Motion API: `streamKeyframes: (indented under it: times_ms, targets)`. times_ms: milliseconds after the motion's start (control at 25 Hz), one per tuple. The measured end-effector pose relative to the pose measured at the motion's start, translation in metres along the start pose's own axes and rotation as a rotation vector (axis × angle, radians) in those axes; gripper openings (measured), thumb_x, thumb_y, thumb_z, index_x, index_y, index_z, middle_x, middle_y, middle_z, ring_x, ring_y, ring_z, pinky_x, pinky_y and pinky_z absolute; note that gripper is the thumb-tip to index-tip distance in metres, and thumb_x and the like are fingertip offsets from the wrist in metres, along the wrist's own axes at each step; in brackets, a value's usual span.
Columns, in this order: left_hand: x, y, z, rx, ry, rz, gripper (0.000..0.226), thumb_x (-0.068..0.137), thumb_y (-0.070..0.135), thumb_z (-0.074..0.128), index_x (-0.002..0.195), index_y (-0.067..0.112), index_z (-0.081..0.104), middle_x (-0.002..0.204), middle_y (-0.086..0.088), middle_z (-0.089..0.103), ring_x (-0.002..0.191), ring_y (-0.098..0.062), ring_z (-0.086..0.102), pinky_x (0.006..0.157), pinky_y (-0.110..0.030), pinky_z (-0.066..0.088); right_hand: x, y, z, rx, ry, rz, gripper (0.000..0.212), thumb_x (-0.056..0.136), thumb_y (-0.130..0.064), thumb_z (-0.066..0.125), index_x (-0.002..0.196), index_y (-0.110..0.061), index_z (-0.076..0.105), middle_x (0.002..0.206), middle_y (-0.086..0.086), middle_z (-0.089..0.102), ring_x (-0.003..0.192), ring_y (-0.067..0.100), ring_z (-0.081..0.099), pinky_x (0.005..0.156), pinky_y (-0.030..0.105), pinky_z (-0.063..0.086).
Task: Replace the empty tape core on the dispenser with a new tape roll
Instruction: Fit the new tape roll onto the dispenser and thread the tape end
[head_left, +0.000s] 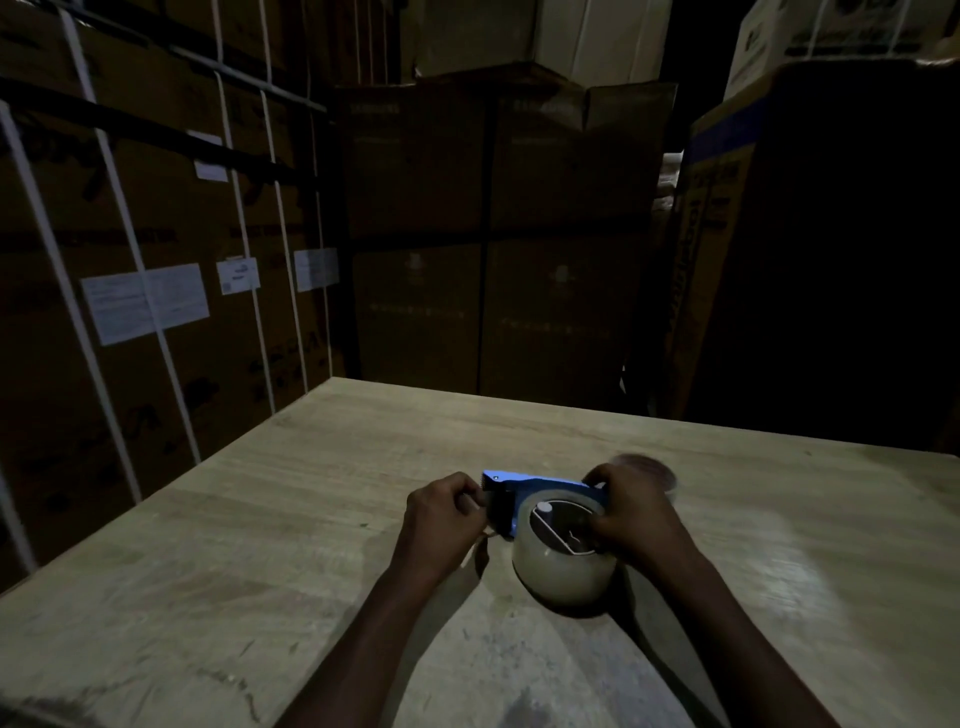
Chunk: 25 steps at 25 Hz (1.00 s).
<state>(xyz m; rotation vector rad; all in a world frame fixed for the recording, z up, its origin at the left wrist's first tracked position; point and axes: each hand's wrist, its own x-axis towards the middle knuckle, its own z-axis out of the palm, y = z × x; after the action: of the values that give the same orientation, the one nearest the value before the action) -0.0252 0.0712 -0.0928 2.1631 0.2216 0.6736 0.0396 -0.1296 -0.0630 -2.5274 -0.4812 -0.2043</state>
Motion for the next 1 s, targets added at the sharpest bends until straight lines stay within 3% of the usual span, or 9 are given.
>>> streamKeyframes:
  times_ms: [80, 200, 360, 480, 640, 760, 840, 1000]
  targets:
    - [-0.001, 0.001, 0.000, 0.006, -0.017, 0.007, 0.009, 0.073, 0.005, 0.064, 0.074, 0.013, 0.068, 0.069, -0.007, 0.069, 0.069, -0.020, 0.066, 0.067, -0.042, 0.058, -0.002, 0.002, -0.002, -0.038, 0.075, 0.002, 0.030, 0.069, -0.024, 0.077, 0.095, -0.019, 0.064, 0.086, 0.002, 0.065, 0.069, 0.012, 0.059, 0.060, 0.028, 0.051]
    - [-0.001, 0.000, 0.000, -0.001, -0.031, 0.013, 0.010, 0.075, 0.007, 0.065, 0.077, 0.016, 0.068, 0.068, -0.001, 0.067, 0.066, -0.016, 0.066, 0.066, -0.037, 0.059, -0.004, 0.003, -0.003, -0.194, 0.131, 0.023, 0.022, 0.067, -0.038, 0.073, 0.076, -0.024, 0.058, 0.075, -0.003, 0.059, 0.068, 0.016, 0.058, 0.059, 0.034, 0.052]
    - [-0.002, 0.000, 0.002, -0.018, -0.028, 0.018, 0.010, 0.075, 0.008, 0.067, 0.079, 0.017, 0.068, 0.068, 0.003, 0.066, 0.065, -0.012, 0.066, 0.064, -0.032, 0.059, -0.005, 0.003, -0.009, -0.184, 0.232, 0.003, 0.017, 0.072, -0.035, 0.071, 0.076, -0.025, 0.058, 0.078, -0.003, 0.057, 0.074, 0.020, 0.056, 0.061, 0.035, 0.052]
    - [0.000, -0.003, 0.004, -0.037, -0.031, 0.016, 0.008, 0.074, 0.010, 0.070, 0.076, 0.017, 0.067, 0.071, 0.004, 0.068, 0.068, -0.007, 0.065, 0.064, -0.028, 0.057, -0.008, -0.005, -0.012, -0.163, 0.334, -0.088, 0.029, 0.080, -0.048, 0.063, 0.084, -0.020, 0.059, 0.078, -0.001, 0.054, 0.074, 0.018, 0.053, 0.058, 0.030, 0.046]
    - [0.002, -0.005, 0.004, -0.036, -0.023, 0.011, 0.012, 0.076, 0.010, 0.070, 0.071, 0.017, 0.062, 0.070, 0.007, 0.065, 0.070, -0.005, 0.062, 0.065, -0.024, 0.053, -0.022, -0.035, 0.008, -0.300, 0.175, -0.112, 0.049, 0.077, -0.067, 0.049, 0.059, -0.021, 0.053, 0.056, -0.002, 0.051, 0.054, 0.014, 0.047, 0.045, 0.027, 0.024]
    - [0.003, -0.007, 0.005, -0.039, 0.000, 0.014, 0.018, 0.078, 0.011, 0.068, 0.068, 0.022, 0.058, 0.068, 0.011, 0.063, 0.069, -0.003, 0.062, 0.064, -0.021, 0.053, -0.029, -0.044, 0.020, -0.308, 0.131, -0.164, 0.049, 0.074, -0.063, 0.056, 0.049, -0.022, 0.046, 0.050, -0.005, 0.049, 0.052, 0.012, 0.049, 0.047, 0.026, 0.028]
    - [0.003, -0.009, 0.006, -0.034, 0.016, 0.018, 0.017, 0.080, 0.013, 0.067, 0.069, 0.022, 0.058, 0.068, 0.013, 0.062, 0.069, -0.002, 0.061, 0.062, -0.017, 0.049, -0.029, -0.043, 0.022, -0.288, 0.095, -0.166, 0.035, 0.075, -0.054, 0.059, 0.059, -0.023, 0.054, 0.061, -0.004, 0.060, 0.061, 0.015, 0.056, 0.053, 0.027, 0.035]
    - [0.005, -0.013, 0.010, -0.042, 0.034, 0.028, 0.013, 0.084, 0.011, 0.063, 0.075, 0.017, 0.058, 0.073, 0.007, 0.063, 0.069, -0.008, 0.061, 0.056, -0.011, 0.044, -0.027, -0.038, 0.024, -0.391, 0.104, -0.200, 0.021, 0.078, -0.040, 0.049, 0.073, -0.020, 0.055, 0.079, 0.002, 0.068, 0.075, 0.023, 0.060, 0.059, 0.030, 0.031]
